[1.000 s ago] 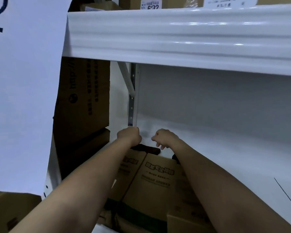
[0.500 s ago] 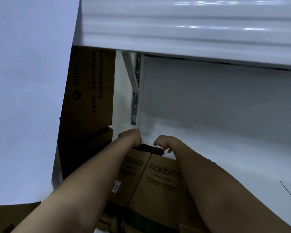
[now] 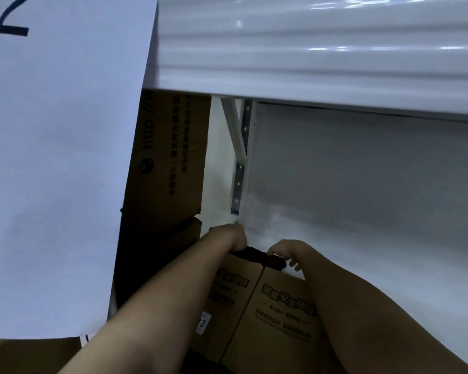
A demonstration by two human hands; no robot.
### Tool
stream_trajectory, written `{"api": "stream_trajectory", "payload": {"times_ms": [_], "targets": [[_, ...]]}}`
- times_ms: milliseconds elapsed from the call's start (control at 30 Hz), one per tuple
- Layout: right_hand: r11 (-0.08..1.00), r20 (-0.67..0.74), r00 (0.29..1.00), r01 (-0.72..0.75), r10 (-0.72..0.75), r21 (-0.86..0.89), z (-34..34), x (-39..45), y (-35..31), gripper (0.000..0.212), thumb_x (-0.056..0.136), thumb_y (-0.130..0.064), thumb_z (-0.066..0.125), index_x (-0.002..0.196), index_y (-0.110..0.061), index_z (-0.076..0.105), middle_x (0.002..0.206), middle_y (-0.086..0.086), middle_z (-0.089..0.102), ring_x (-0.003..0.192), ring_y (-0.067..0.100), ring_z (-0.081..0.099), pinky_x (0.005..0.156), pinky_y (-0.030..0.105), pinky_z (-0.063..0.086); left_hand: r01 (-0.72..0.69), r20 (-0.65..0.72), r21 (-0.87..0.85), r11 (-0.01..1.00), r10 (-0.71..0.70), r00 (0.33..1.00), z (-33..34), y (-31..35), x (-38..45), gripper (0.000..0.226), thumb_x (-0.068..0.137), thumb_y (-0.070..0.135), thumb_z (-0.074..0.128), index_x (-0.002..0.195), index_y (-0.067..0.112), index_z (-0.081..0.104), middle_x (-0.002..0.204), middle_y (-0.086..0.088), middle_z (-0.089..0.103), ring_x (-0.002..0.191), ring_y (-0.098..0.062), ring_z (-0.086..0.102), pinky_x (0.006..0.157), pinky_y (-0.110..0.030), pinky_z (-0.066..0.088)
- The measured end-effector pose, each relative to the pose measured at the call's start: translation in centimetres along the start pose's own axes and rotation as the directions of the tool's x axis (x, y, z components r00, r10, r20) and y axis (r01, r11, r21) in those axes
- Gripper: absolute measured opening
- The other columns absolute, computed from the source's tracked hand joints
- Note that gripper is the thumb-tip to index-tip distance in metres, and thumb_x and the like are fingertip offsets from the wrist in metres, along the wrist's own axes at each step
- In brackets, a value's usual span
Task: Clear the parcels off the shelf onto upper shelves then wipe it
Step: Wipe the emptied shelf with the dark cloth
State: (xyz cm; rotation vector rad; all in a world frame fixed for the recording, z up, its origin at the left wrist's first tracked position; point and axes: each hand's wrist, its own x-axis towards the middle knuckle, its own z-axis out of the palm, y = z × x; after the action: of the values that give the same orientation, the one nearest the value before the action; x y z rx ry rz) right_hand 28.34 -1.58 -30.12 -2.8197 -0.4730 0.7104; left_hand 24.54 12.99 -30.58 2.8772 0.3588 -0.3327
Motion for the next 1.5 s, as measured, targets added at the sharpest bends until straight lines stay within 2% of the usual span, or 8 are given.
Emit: {"api": "stream_trajectory", "payload": {"times_ms": [367, 533, 600, 733, 967, 1167, 1333, 1500], "targets": [[0.996, 0.053, 0.998, -0.04, 0.036, 0.082, 1.5, 2.4, 0.6, 0.051, 0.102, -0.03, 0.037, 0.145, -0.002, 0.032, 0.148, 0.017, 0.035, 0.134, 0.029, 0.038, 0.102, 0.031, 0.037, 0.028, -0.017, -0.005, 1.0, -0.028, 0.999, 0.3, -0.4, 0.3, 0.055, 0.097, 0.02, 0.038, 0.149, 0.013, 0.023, 0.149, -0.011, 0.034, 0.131, -0.029, 0.039, 0.109, -0.043, 0.031], [0.969, 0.187, 0.981, -0.101, 0.059, 0.225, 2.3, 3.3, 0.7, 0.046, 0.1, -0.031, 0.045, 0.138, -0.006, 0.045, 0.12, 0.013, 0.055, 0.085, 0.019, 0.055, 0.061, 0.024, 0.043, 0.057, -0.009, -0.012, 0.998, -0.057, 0.998, 0.9, -0.5, 0.6, 0.056, 0.097, 0.019, 0.038, 0.15, 0.012, 0.022, 0.15, -0.012, 0.034, 0.132, -0.029, 0.038, 0.109, -0.041, 0.031], [0.964, 0.18, 0.982, -0.094, 0.049, 0.25, 2.5, 3.9, 0.7, 0.041, 0.1, -0.028, 0.045, 0.135, -0.006, 0.048, 0.127, 0.016, 0.053, 0.093, 0.022, 0.054, 0.067, 0.024, 0.044, 0.05, -0.013, -0.024, 0.998, -0.051, 0.999, 1.0, -0.5, 0.5, 0.055, 0.097, 0.018, 0.039, 0.15, 0.011, 0.024, 0.148, -0.013, 0.035, 0.131, -0.029, 0.039, 0.108, -0.041, 0.032], [0.959, 0.074, 0.996, -0.069, 0.05, 0.275, 2.2, 4.0, 0.9, 0.014, 0.1, -0.018, 0.043, 0.101, -0.007, 0.052, 0.107, 0.008, 0.048, 0.099, 0.022, 0.051, 0.083, 0.028, 0.039, 0.057, -0.009, -0.026, 0.998, -0.057, 0.998, 1.0, -0.6, 0.4, 0.053, 0.099, 0.02, 0.039, 0.149, 0.011, 0.024, 0.147, -0.013, 0.037, 0.13, -0.03, 0.04, 0.107, -0.04, 0.033], [0.776, -0.175, 0.978, 0.024, 0.112, 0.631, 1.4, 5.5, 1.0, 0.015, 0.097, -0.014, 0.047, 0.088, -0.003, 0.043, 0.082, 0.007, 0.041, 0.069, 0.018, 0.04, 0.068, 0.028, 0.031, 0.018, -0.043, -0.068, 0.998, -0.02, 0.999, 0.6, 0.0, -0.2, 0.047, 0.098, 0.02, 0.04, 0.144, 0.01, 0.035, 0.142, -0.013, 0.042, 0.126, -0.028, 0.044, 0.104, -0.038, 0.036], [0.758, -0.44, 0.896, 0.24, 0.068, 0.606, -0.3, 5.7, 0.5, 0.031, 0.093, -0.015, 0.046, 0.062, -0.01, 0.041, 0.065, 0.007, 0.042, 0.06, 0.02, 0.044, 0.058, 0.028, 0.031, -0.04, -0.137, -0.113, 0.993, 0.025, 0.99, 0.5, 1.2, -0.5, 0.048, 0.096, 0.02, 0.044, 0.143, 0.013, 0.037, 0.143, -0.011, 0.042, 0.127, -0.027, 0.044, 0.104, -0.038, 0.037], [0.838, -0.668, 0.744, 0.342, 0.036, 0.426, -2.2, 2.9, 0.8, 0.022, 0.095, -0.016, 0.048, 0.105, -0.007, 0.064, 0.101, 0.008, 0.063, 0.096, 0.024, 0.06, 0.074, 0.026, 0.041, -0.155, -0.192, -0.437, 0.886, 0.076, 0.978, 0.3, 2.5, -0.5, 0.047, 0.098, 0.021, 0.042, 0.142, 0.006, 0.036, 0.144, -0.015, 0.041, 0.127, -0.027, 0.044, 0.102, -0.029, 0.039], [0.826, -0.746, 0.663, 0.451, -0.058, 0.337, -5.0, 0.0, 0.5, 0.028, 0.091, -0.007, 0.052, 0.119, -0.005, 0.058, 0.117, 0.01, 0.063, 0.109, 0.025, 0.059, 0.086, 0.029, 0.046, -0.193, -0.264, -0.791, 0.581, -0.039, 0.964, -0.6, 4.7, -0.9, 0.059, 0.097, 0.027, 0.046, 0.148, 0.01, 0.022, 0.142, -0.016, 0.042, 0.122, -0.029, 0.049, 0.103, -0.036, 0.043]]}}
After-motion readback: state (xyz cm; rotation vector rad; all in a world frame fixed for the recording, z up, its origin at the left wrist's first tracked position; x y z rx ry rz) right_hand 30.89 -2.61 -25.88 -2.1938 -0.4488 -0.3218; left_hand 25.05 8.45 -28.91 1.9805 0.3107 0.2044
